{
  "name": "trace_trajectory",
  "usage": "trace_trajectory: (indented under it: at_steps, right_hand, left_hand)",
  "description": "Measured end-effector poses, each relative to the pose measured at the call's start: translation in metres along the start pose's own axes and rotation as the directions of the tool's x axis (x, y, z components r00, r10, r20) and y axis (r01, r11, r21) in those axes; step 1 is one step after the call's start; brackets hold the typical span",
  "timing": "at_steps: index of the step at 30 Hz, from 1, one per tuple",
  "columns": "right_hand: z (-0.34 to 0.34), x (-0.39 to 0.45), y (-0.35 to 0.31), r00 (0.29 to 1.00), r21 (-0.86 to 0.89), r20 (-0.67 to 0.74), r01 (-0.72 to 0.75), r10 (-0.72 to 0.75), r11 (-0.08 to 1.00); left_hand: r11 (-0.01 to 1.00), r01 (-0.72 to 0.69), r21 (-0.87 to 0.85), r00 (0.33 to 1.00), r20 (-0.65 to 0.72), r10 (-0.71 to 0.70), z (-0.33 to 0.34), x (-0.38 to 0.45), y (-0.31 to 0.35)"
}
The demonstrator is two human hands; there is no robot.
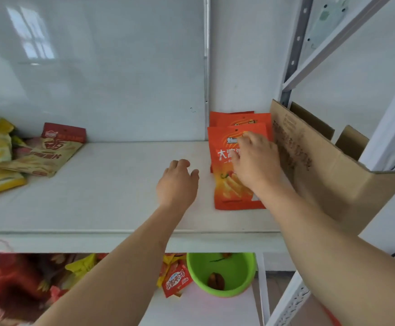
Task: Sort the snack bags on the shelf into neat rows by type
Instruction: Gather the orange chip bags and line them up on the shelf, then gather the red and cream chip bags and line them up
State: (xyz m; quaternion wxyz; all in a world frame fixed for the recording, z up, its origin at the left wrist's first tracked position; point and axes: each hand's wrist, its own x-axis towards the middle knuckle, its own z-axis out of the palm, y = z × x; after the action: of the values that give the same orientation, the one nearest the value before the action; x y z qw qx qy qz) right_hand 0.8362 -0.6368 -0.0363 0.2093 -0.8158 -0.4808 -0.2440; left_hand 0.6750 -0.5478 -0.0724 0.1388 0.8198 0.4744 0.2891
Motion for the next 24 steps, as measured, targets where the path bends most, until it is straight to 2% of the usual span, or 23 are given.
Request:
trace_trajectory:
  at_steps: [2,4,6,12,15,24]
  right_hand:
    - [0.005,-0.012,-0.035,0.982,-0.054,0.056,0.183,-0.18,0.982]
    - [0.01,-0.023,-0.074,0.953,-0.046,0.111,0.289,-0.283,0.956]
    - [0.014,-0.032,-0.114,0.924,-0.028,0.152,0.358,-0.35,0.933]
    - [0.021,-0.051,-0.241,0.868,0.039,0.208,0.453,-0.451,0.89]
    - [0.025,-0.056,-0.303,0.854,0.075,0.211,0.471,-0.476,0.879]
    - [0.036,-0.055,-0.453,0.839,0.144,0.21,0.481,-0.502,0.865]
  left_hand:
    - [0.96,-0.142,0.241,0.987,-0.042,0.156,-0.018,-0.004,-0.03]
    - [0.894,-0.225,0.388,0.96,-0.071,0.272,-0.038,-0.007,-0.064]
    - [0.831,-0.251,0.497,0.939,-0.084,0.334,-0.06,-0.012,-0.099]
    - [0.743,-0.221,0.632,0.947,-0.045,0.319,-0.142,-0.032,-0.194]
    - [0.728,-0.216,0.65,0.956,-0.011,0.293,-0.182,-0.042,-0.236]
    - [0.729,-0.103,0.677,0.972,-0.086,0.217,-0.269,-0.049,-0.349]
